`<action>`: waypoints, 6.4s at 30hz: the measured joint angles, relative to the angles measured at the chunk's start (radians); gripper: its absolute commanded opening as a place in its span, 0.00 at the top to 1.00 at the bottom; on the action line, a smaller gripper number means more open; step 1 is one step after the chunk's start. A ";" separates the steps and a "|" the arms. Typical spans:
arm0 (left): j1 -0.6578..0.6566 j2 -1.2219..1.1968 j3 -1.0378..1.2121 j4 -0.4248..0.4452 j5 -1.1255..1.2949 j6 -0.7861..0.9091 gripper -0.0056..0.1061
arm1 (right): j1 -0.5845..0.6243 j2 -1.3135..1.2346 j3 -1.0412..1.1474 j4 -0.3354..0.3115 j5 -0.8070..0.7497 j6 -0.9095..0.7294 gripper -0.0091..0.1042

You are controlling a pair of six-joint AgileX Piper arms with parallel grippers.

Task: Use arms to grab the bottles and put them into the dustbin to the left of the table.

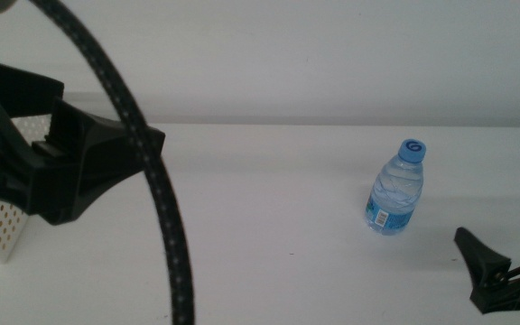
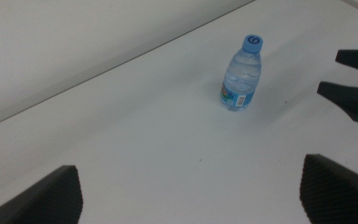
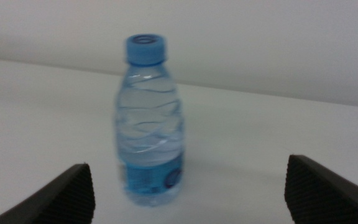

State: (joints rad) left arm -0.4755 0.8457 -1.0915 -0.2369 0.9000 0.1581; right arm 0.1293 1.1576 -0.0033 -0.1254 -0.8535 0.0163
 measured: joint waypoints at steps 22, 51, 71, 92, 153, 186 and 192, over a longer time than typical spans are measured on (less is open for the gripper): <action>0.000 0.000 0.000 0.000 0.000 0.000 0.11 | -0.062 0.393 -0.021 -0.052 -0.337 -0.048 0.20; 0.000 0.000 0.000 0.000 0.000 0.000 0.11 | -0.001 0.631 -0.278 -0.179 -0.296 -0.007 0.20; 0.000 0.000 0.000 0.000 0.000 0.000 0.11 | 0.040 0.657 -0.348 -0.103 -0.244 -0.003 0.20; 0.000 0.000 0.000 0.000 -0.021 0.000 0.11 | 0.090 0.801 -0.503 -0.020 -0.179 -0.007 0.20; 0.000 0.000 0.000 0.000 -0.033 0.000 0.11 | 0.599 1.241 -1.617 -0.524 0.506 0.514 0.94; 0.000 0.000 0.000 0.000 -0.033 0.000 0.11 | 0.574 0.625 -1.026 -0.732 0.684 0.858 0.15; 0.000 0.000 0.000 0.000 -0.033 0.000 0.11 | 0.574 0.265 -0.867 -0.900 0.749 1.097 0.15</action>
State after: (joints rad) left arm -0.4755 0.8457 -1.0915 -0.2369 0.8668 0.1581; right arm 0.7032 1.4227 -0.8698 -1.0251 -0.1041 1.1137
